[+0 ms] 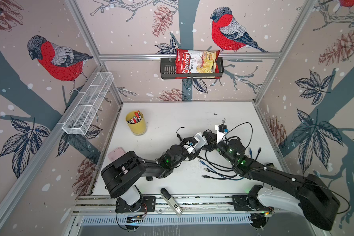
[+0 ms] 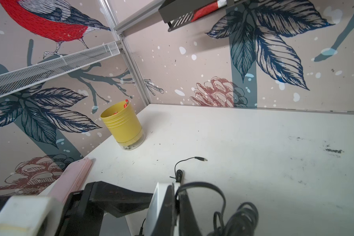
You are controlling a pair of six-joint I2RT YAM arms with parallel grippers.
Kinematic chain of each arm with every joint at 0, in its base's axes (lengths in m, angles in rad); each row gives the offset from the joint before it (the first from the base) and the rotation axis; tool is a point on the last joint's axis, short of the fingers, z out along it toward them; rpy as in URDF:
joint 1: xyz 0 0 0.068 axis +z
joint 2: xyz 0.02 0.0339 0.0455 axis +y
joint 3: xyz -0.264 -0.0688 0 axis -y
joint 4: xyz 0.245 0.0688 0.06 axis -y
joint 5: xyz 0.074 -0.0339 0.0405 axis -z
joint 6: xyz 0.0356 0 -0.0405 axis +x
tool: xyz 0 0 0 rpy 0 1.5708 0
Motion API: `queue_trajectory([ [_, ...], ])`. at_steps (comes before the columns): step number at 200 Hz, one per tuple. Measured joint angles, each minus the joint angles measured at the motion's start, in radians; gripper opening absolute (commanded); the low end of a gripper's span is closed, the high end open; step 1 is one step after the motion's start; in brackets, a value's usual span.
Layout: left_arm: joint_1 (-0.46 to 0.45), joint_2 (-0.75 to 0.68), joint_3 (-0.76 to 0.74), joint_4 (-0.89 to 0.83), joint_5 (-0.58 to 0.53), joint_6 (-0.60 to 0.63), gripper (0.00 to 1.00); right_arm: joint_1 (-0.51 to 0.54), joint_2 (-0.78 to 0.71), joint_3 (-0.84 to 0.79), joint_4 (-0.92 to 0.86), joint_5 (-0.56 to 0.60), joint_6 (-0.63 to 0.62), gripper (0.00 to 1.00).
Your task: Insert the plug into the switch port
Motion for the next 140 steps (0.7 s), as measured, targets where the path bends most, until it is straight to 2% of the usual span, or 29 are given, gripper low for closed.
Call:
queue_trajectory([
  [25, 0.005, -0.023, 0.002, -0.023, 0.006, -0.011, 0.0, -0.021, 0.001, 0.044, -0.097, -0.04, 0.015, 0.25],
  [58, 0.006, -0.035, 0.015, -0.08, 0.01, -0.041, 0.0, -0.041, 0.008, 0.07, -0.186, -0.043, 0.019, 0.54],
  [100, 0.016, -0.028, 0.062, -0.156, 0.007, -0.071, 0.0, -0.058, -0.012, 0.072, -0.261, -0.048, 0.02, 0.85],
  [126, 0.035, -0.024, 0.085, -0.179, -0.008, -0.097, 0.0, -0.09, -0.043, 0.072, -0.311, -0.069, 0.014, 1.0],
  [140, 0.047, -0.018, 0.107, -0.213, -0.01, -0.114, 0.0, -0.11, -0.064, 0.061, -0.327, -0.087, 0.013, 0.99],
])
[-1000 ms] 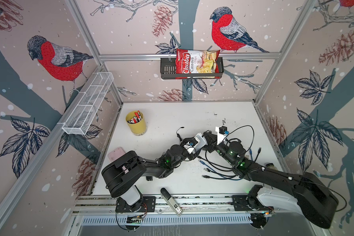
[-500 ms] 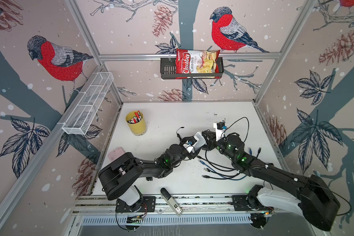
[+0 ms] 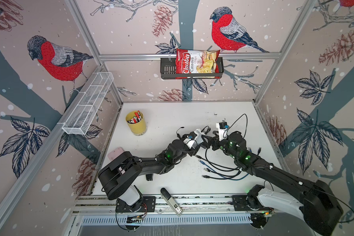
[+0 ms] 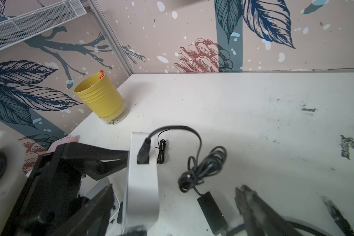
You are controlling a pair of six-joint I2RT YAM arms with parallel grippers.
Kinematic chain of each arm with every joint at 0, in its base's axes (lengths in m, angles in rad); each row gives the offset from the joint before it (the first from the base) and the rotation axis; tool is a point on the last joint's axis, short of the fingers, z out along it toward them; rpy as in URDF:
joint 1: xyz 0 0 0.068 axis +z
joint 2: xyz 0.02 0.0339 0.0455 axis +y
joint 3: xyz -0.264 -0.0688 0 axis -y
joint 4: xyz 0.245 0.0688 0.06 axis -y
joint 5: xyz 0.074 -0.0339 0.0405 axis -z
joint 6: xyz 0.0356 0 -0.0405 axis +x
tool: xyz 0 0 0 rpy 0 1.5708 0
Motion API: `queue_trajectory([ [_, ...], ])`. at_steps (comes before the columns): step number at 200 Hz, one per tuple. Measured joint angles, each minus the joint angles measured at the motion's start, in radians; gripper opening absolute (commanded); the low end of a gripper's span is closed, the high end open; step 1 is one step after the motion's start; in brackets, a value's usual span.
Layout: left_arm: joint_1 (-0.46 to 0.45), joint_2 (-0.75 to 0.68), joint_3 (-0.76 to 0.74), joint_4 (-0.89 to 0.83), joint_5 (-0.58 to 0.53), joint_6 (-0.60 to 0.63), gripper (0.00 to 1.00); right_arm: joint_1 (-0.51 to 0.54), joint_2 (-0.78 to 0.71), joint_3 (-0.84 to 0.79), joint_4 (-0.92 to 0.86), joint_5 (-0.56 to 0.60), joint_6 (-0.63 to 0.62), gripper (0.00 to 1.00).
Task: Insert the plug into the switch port
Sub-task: 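Open the right gripper and lift it away from the inserted plug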
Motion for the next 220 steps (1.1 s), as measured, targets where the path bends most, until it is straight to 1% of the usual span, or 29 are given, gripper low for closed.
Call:
queue_trajectory([
  [19, 0.009, 0.015, 0.046, -0.055, -0.008, -0.021, 0.0, -0.031, -0.034, -0.028, -0.008, -0.032, 0.0, 0.99],
  [39, 0.014, 0.039, 0.108, -0.121, -0.021, -0.041, 0.0, -0.061, -0.06, -0.053, -0.016, -0.038, 0.002, 0.99],
  [63, 0.02, 0.074, 0.187, -0.21, -0.028, -0.061, 0.0, -0.08, -0.057, -0.07, -0.028, -0.039, 0.002, 0.99],
  [88, 0.032, 0.116, 0.278, -0.313, -0.046, -0.096, 0.0, -0.098, -0.022, -0.08, -0.041, -0.041, 0.002, 0.99],
  [116, 0.039, 0.174, 0.385, -0.423, -0.078, -0.124, 0.0, -0.098, 0.051, -0.079, -0.059, -0.032, 0.002, 0.99],
  [141, 0.042, 0.226, 0.488, -0.515, -0.091, -0.142, 0.0, -0.098, 0.108, -0.079, -0.058, -0.052, 0.009, 1.0],
  [169, 0.051, 0.271, 0.551, -0.597, -0.108, -0.162, 0.0, -0.08, 0.197, -0.054, -0.058, -0.074, 0.031, 0.87],
  [185, 0.056, 0.277, 0.554, -0.636, -0.114, -0.179, 0.0, -0.061, 0.25, -0.033, -0.052, -0.092, 0.032, 0.75],
  [198, 0.062, 0.277, 0.554, -0.661, -0.12, -0.191, 0.0, -0.043, 0.286, -0.019, -0.045, -0.113, 0.035, 0.71],
  [211, 0.068, 0.277, 0.551, -0.676, -0.121, -0.201, 0.0, -0.029, 0.322, -0.005, -0.037, -0.134, 0.035, 0.7],
  [220, 0.072, 0.276, 0.545, -0.685, -0.121, -0.206, 0.0, -0.02, 0.35, 0.008, -0.035, -0.145, 0.035, 0.66],
])
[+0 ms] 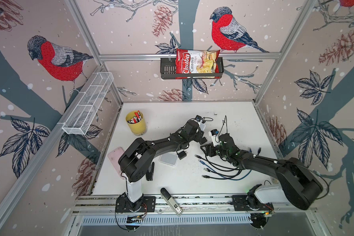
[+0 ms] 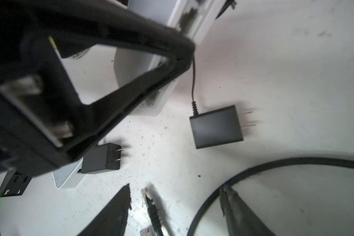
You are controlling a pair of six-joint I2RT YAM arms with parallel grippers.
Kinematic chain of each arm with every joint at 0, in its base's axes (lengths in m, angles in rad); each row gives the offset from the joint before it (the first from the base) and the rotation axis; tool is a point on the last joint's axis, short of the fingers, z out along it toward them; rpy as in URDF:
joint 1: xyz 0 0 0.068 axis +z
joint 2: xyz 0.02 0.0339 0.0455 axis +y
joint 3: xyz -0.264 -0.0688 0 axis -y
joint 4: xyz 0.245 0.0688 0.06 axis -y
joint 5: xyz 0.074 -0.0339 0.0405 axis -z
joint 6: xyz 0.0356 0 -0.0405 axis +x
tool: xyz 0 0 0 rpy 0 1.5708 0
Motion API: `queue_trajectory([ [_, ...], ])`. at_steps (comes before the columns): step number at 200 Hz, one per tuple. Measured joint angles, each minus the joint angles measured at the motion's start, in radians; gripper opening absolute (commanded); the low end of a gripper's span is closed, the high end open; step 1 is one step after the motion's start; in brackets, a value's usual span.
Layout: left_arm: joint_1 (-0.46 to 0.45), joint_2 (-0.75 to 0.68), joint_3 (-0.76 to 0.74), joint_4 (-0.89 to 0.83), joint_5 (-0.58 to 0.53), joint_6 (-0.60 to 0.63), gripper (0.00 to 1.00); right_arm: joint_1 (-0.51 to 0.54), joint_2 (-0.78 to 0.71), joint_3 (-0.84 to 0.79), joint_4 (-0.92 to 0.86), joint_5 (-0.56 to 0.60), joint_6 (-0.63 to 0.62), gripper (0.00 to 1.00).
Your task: Insert the plug into the switch port
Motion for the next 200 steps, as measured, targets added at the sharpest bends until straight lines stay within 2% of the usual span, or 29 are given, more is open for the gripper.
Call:
queue_trajectory([
  [61, 0.013, -0.008, -0.022, -0.058, 0.019, -0.013, 0.0, 0.023, 0.195, 0.072, 0.061, -0.063, 0.031, 0.48],
  [105, 0.024, -0.023, -0.034, -0.066, 0.019, -0.019, 0.0, 0.01, 0.282, 0.101, 0.127, -0.063, 0.072, 0.46],
  [143, 0.024, -0.022, -0.03, -0.095, 0.027, -0.02, 0.0, -0.039, 0.355, 0.15, 0.17, -0.045, 0.092, 0.44],
  [200, 0.024, 0.051, 0.031, -0.187, 0.026, -0.027, 0.0, -0.133, 0.445, 0.277, 0.17, -0.011, 0.083, 0.46],
])
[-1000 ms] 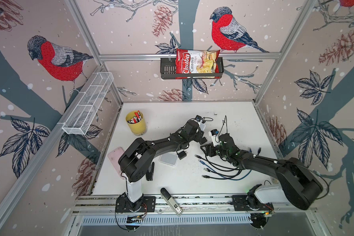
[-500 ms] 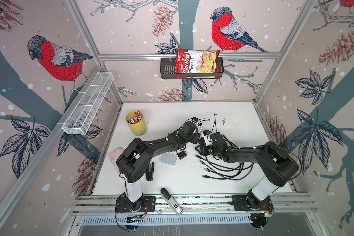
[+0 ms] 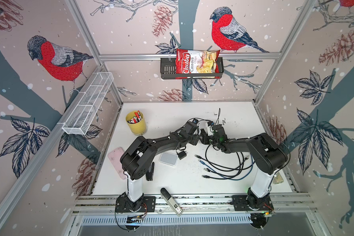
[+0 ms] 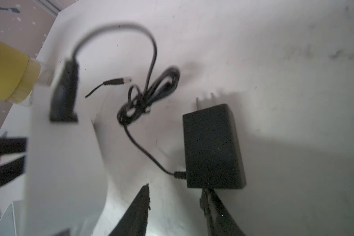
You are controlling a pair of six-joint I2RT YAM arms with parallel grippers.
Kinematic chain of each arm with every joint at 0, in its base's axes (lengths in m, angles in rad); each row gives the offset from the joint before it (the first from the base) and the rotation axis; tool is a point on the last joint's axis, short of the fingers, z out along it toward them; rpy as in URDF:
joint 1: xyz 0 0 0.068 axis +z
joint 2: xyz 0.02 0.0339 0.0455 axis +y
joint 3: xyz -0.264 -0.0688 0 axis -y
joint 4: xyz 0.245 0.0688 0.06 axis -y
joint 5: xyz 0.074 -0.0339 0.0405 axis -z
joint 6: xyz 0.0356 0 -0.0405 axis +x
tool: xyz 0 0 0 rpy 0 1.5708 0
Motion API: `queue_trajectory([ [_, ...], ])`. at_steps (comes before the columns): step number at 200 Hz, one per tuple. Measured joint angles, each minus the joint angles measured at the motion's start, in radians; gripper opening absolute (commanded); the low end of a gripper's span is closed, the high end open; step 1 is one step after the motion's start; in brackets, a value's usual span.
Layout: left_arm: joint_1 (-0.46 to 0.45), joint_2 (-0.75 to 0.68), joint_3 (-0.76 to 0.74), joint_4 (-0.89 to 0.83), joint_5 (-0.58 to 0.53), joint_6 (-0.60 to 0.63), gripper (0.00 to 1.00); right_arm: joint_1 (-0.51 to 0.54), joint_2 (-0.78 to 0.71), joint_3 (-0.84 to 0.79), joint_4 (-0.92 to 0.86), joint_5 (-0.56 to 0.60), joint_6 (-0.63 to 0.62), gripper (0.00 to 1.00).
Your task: Insert the plug into the switch port
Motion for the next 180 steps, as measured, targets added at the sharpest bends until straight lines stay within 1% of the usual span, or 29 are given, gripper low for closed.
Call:
queue_trajectory([
  [38, 0.0, 0.041, 0.027, -0.052, -0.005, 0.0, 0.0, -0.044, 0.054, 0.067, -0.024, 0.0, -0.015, 0.49],
  [80, 0.0, 0.064, 0.033, -0.085, -0.005, 0.001, 0.0, -0.069, 0.086, 0.108, -0.029, -0.001, -0.018, 0.54],
  [102, 0.0, 0.071, 0.034, -0.098, 0.002, 0.008, 0.0, -0.076, 0.083, 0.111, -0.035, -0.003, -0.035, 0.59],
  [133, 0.0, 0.083, 0.037, -0.104, 0.016, 0.027, 0.0, -0.076, 0.013, 0.065, -0.057, -0.005, -0.064, 0.67],
  [152, 0.0, 0.093, 0.048, -0.113, 0.019, 0.043, 0.0, -0.077, -0.05, 0.024, -0.06, -0.006, -0.09, 0.69],
  [180, 0.0, 0.105, 0.064, -0.121, 0.045, 0.072, 0.04, -0.077, -0.146, -0.042, -0.074, -0.005, -0.13, 0.72],
])
